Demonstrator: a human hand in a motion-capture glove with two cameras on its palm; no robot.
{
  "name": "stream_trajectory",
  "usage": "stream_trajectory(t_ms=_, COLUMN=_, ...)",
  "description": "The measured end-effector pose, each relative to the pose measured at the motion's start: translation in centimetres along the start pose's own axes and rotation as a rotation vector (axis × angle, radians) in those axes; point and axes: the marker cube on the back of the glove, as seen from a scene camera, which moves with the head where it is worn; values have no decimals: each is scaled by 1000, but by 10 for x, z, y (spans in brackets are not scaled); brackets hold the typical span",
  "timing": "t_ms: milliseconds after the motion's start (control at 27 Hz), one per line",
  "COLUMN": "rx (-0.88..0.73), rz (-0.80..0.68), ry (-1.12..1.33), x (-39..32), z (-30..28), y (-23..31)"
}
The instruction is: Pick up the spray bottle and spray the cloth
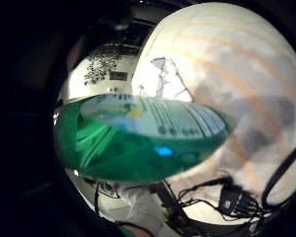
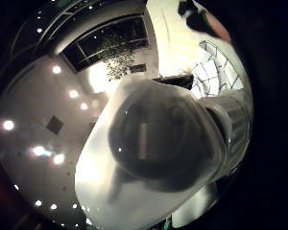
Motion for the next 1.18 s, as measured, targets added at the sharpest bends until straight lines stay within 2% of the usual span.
stream_trajectory(t_ms=333, rx=135, rz=-73, ry=-110, x=3, z=13, y=-22)
stream_trajectory(t_ms=518, rx=209, rz=-44, ry=-53, x=-1, z=23, y=-31)
stream_trajectory(t_ms=740, rx=201, rz=106, ry=291, x=-23, z=47, y=-42)
stream_trajectory(t_ms=1185, rx=16, rz=380, ry=1004, x=-106, z=125, y=-39)
